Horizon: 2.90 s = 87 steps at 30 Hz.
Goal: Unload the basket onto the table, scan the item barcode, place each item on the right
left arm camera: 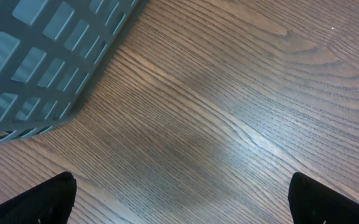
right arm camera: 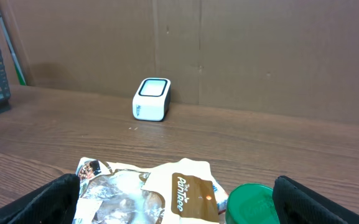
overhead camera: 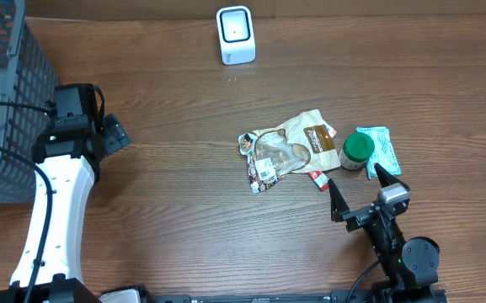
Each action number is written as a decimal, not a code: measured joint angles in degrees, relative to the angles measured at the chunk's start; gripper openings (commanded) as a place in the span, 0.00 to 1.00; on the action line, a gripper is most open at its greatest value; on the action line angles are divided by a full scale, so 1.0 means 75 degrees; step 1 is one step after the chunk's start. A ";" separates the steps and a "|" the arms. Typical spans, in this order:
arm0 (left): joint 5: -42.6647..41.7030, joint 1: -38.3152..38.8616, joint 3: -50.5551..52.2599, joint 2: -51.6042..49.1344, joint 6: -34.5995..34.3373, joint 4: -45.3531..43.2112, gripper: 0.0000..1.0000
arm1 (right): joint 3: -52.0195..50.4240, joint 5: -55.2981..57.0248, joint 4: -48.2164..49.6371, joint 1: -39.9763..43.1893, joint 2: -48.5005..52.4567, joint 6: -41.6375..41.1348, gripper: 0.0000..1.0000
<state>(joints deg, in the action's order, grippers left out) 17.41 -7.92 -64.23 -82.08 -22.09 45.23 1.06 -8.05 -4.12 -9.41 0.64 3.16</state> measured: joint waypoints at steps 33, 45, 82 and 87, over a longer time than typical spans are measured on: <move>0.0029 0.0338 0.1577 0.4398 0.0000 0.0052 1.00 | 0.0000 0.0017 -0.0003 0.0000 0.0000 0.0000 1.00; 0.0029 0.0711 0.3856 0.6234 0.0000 0.0087 1.00 | 0.0000 0.0020 -0.0006 0.0000 0.0000 0.0003 1.00; -0.0294 0.0769 0.5380 0.9317 -0.0023 -0.4013 1.00 | 0.0000 0.0017 -0.0003 0.0000 -0.0003 0.0003 1.00; -0.0554 0.0921 0.6100 0.9853 -0.0026 -0.5791 1.00 | 0.0000 0.0020 -0.0006 0.0000 -0.0003 0.0003 1.00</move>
<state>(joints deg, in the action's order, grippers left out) 13.26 -1.02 -18.48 -8.19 -22.28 1.80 1.06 -7.90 -4.16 -9.41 0.62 3.18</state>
